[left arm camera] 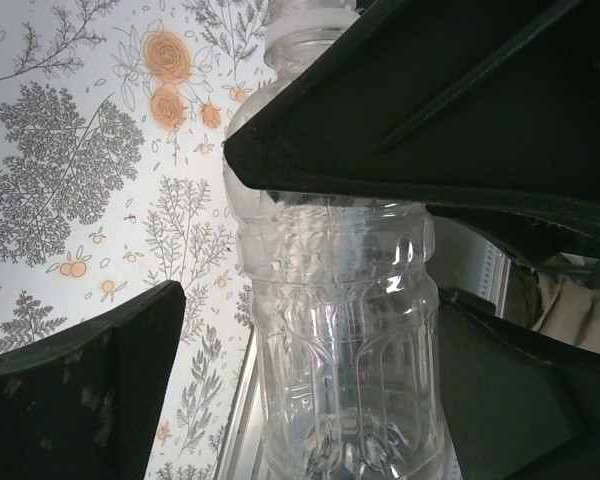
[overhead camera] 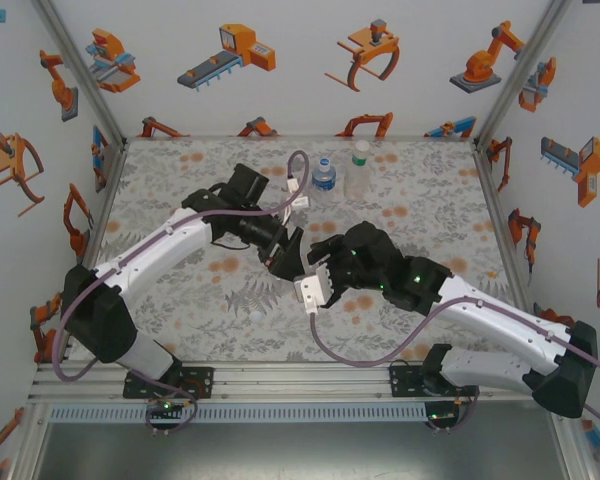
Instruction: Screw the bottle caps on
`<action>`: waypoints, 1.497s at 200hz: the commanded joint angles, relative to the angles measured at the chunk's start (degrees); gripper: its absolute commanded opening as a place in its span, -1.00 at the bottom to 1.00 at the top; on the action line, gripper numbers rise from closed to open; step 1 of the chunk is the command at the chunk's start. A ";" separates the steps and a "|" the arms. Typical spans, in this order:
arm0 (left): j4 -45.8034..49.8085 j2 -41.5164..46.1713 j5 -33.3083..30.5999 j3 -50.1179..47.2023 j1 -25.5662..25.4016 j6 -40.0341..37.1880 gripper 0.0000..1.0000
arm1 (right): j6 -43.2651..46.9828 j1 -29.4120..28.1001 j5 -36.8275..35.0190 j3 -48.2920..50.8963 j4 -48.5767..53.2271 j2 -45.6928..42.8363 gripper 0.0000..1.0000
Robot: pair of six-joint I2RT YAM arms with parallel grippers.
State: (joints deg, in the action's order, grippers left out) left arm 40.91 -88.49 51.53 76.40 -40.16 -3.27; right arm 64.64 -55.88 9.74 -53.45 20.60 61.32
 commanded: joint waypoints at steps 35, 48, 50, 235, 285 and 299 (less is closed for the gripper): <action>9.37 -3.23 0.91 4.67 -2.45 -6.80 0.75 | 1.11 -0.81 -1.74 -3.87 2.19 0.00 -0.33; 10.26 -3.70 0.87 4.98 -2.96 -7.48 0.74 | 1.02 -0.87 -1.75 -4.12 2.47 0.30 -0.32; 10.40 -3.82 0.86 5.03 -3.07 -7.64 0.74 | 1.04 -0.85 -1.74 -4.18 2.50 0.29 -0.32; 7.08 -2.55 -2.52 6.17 -2.62 -12.31 -0.42 | -3.02 -1.89 -4.50 -6.03 3.53 -1.61 0.50; -9.98 6.86 -4.19 -3.04 2.62 -7.02 -0.60 | -18.38 -1.89 -7.22 -4.70 -2.81 -7.10 0.54; -17.36 10.52 -4.22 -7.23 3.92 -4.23 -0.61 | -28.08 -1.90 -9.85 -3.32 -8.63 -8.47 0.54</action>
State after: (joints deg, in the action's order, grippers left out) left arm 37.43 -83.55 47.37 73.87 -38.20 -11.75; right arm 52.62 -57.47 4.10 -57.58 21.69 55.61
